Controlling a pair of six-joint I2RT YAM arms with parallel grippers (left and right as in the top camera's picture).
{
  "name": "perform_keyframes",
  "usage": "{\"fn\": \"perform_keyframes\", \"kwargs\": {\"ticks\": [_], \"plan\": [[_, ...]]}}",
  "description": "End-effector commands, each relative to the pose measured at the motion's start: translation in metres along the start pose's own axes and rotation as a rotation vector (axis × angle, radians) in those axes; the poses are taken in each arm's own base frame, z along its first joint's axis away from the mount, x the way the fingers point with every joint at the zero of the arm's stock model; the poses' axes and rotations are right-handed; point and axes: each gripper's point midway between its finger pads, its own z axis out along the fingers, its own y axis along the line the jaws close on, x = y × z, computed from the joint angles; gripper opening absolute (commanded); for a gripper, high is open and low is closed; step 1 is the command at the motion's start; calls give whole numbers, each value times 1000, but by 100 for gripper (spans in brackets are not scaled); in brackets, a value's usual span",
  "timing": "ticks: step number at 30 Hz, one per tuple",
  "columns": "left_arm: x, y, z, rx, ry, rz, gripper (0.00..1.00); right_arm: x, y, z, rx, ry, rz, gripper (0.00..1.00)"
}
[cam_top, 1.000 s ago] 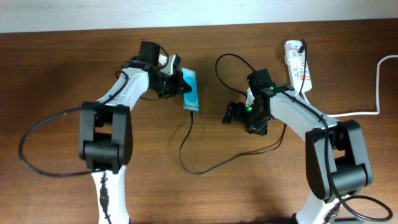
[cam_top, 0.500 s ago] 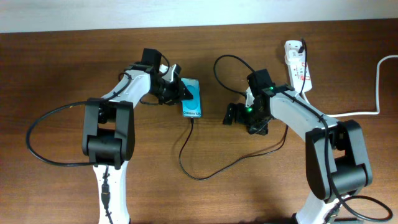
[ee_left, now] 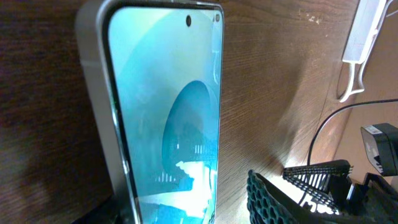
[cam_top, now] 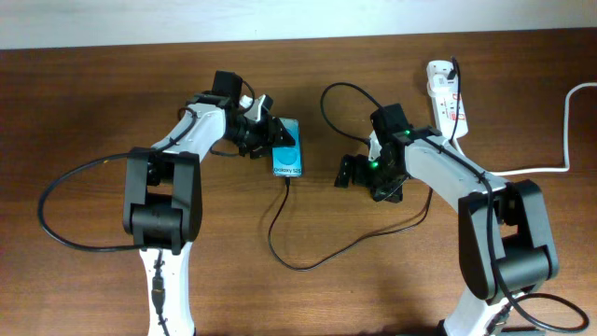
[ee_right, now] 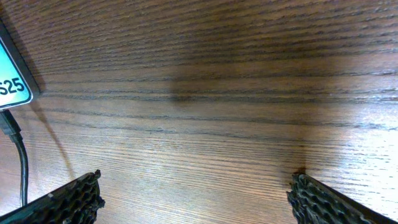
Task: Plug charger to phone and switch on socket
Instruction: 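Open the left gripper and release the phone flat on the table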
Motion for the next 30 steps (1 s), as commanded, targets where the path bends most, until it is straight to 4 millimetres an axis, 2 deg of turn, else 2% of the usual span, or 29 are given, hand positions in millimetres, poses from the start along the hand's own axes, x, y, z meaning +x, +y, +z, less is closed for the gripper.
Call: {"fn": "perform_keyframes", "kwargs": {"ticks": [1, 5, 8, 11, 25, 30], "plan": [[7, 33, 4, -151, 9, -59, 56, -1, -7, 3, 39, -6, -11, 98], [8, 36, 3, -169, 10, -64, 56, -1, -7, 3, 39, -6, -11, 98], [11, 48, 1, -237, 13, -80, 56, -1, -7, 3, 41, -7, -11, 98], [11, 49, 1, -240, 12, -80, 59, -3, -7, 3, 43, -15, -14, 98], [14, 51, 0, -255, 22, -90, 58, -2, -7, 3, 44, -13, -12, 98], [20, 60, -3, -306, 38, -108, 58, -2, -7, 3, 44, -14, -13, 98]]}}
